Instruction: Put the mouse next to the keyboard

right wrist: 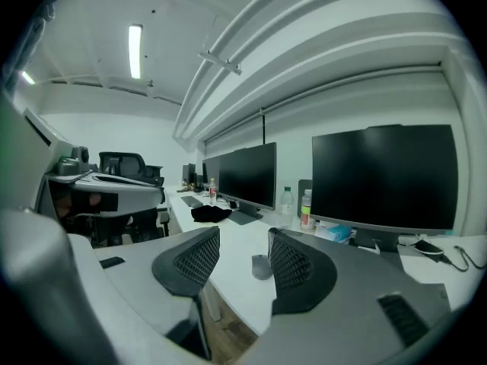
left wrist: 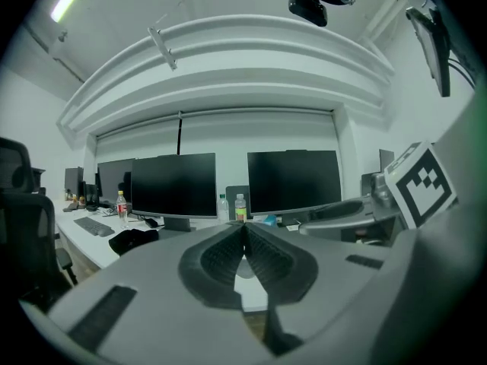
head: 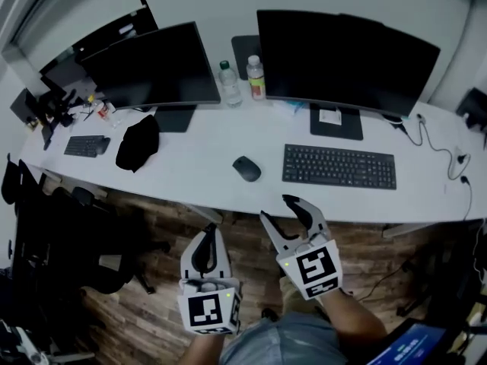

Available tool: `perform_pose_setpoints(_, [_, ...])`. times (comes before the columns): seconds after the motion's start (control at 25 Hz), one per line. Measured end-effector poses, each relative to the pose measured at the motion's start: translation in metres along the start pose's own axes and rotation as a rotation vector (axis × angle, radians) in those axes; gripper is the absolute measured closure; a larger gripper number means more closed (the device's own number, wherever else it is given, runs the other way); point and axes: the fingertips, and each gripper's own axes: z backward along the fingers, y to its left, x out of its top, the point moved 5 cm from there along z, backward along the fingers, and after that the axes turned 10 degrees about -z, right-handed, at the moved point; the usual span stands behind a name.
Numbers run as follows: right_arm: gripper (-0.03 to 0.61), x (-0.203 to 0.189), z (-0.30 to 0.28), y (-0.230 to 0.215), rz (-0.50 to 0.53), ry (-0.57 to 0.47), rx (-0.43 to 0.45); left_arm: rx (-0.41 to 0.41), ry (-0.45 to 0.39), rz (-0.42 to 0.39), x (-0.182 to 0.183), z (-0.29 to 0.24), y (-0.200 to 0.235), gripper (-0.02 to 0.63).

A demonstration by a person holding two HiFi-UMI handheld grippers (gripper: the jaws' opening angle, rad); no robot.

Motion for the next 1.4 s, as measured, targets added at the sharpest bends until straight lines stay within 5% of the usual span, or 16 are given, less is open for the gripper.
perform_pose_setpoints(0.36, [0.345, 0.018, -0.092, -0.048, -0.08, 0.04, 0.131, 0.079, 0.025, -0.041, 0.038, -0.088, 0.01, 0.609])
perform_pose_setpoints(0.72, [0.31, 0.039, -0.139, -0.05, -0.032, 0.048, 0.197, 0.168, -0.016, -0.036, 0.057, -0.112, 0.04, 0.609])
perform_pose_setpoints(1.4, [0.249, -0.044, -0.223, -0.048, 0.053, 0.317, 0.121, 0.115, 0.112, 0.096, -0.024, -0.162, 0.099, 0.609])
